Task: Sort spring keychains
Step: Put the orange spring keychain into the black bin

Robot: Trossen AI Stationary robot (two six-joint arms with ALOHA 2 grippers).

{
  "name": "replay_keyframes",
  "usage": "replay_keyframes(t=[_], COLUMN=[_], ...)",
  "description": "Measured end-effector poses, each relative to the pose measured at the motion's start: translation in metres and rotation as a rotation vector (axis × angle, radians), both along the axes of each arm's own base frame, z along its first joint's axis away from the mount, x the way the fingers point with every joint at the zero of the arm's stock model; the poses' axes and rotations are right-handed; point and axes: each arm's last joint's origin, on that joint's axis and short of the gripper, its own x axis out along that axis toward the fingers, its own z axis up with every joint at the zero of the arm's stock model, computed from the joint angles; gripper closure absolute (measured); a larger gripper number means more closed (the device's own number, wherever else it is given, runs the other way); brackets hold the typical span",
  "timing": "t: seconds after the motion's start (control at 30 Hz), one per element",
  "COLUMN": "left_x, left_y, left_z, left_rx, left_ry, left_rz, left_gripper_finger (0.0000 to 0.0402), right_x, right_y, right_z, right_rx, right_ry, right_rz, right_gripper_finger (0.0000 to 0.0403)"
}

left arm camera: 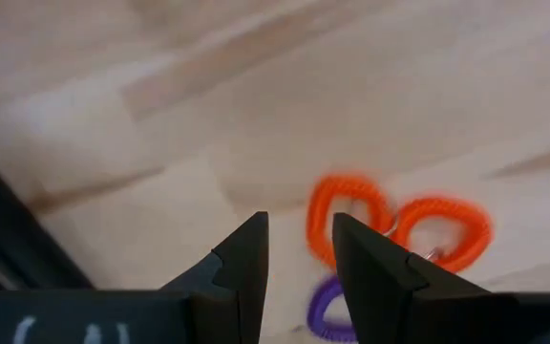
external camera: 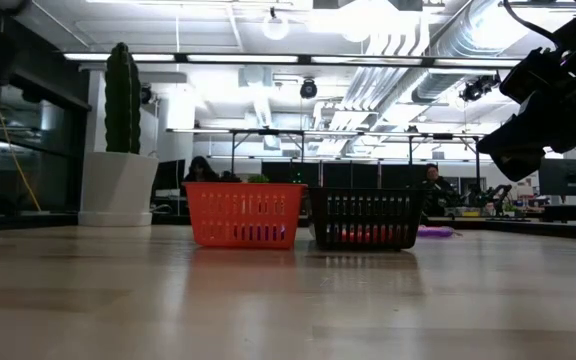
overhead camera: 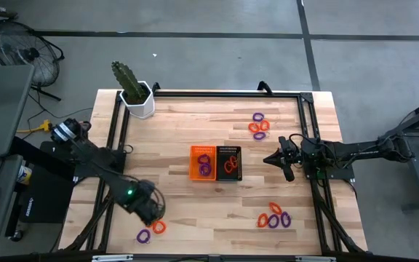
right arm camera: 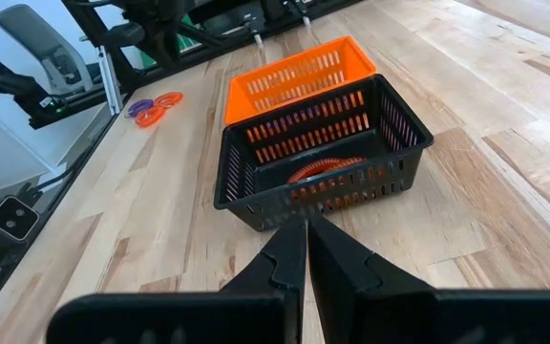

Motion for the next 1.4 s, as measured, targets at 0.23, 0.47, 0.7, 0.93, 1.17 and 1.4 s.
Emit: replay_keyframes(t=[0.23, 0.47, 0.7, 0.93, 1.17, 1.4], left_x=[-0.014, -0.011, -0.004, 0.002, 0.006, 0.009], left_y=[-0.018, -0.025, -0.030, -0.027, -0.029, -0.031], left_z=[-0.005, -0.018, -0.026, -0.028, -0.042, -0.050], left_rx=[-0.053, -0.070, -0.084, -0.074, -0.065, -0.068], left_ry=[-0.002, 0.039, 0.020, -0.002, 0.051, 0.063], left_rz=[0.057, 0.068, 0.071, 0.092, 0.076, 0.071], left_gripper_finger=[0.0287, 0.0287, 0.0287, 0.0287, 0.0287, 0.0287], right_x=[0.000, 0.000, 0.000, 0.000, 0.000, 0.000], right_y=[0.000, 0.000, 0.000, 0.000, 0.000, 0.000], right_z=[0.000, 0.000, 0.000, 0.000, 0.000, 0.000], right_rx=[0.000, 0.000, 0.000, 0.000, 0.000, 0.000], right_ry=[0.000, 0.000, 0.000, 0.000, 0.000, 0.000], right_rz=[0.000, 0.000, 0.000, 0.000, 0.000, 0.000], right_gripper_finger=[0.0391, 0.0391, 0.0391, 0.0391, 0.0391, 0.0391])
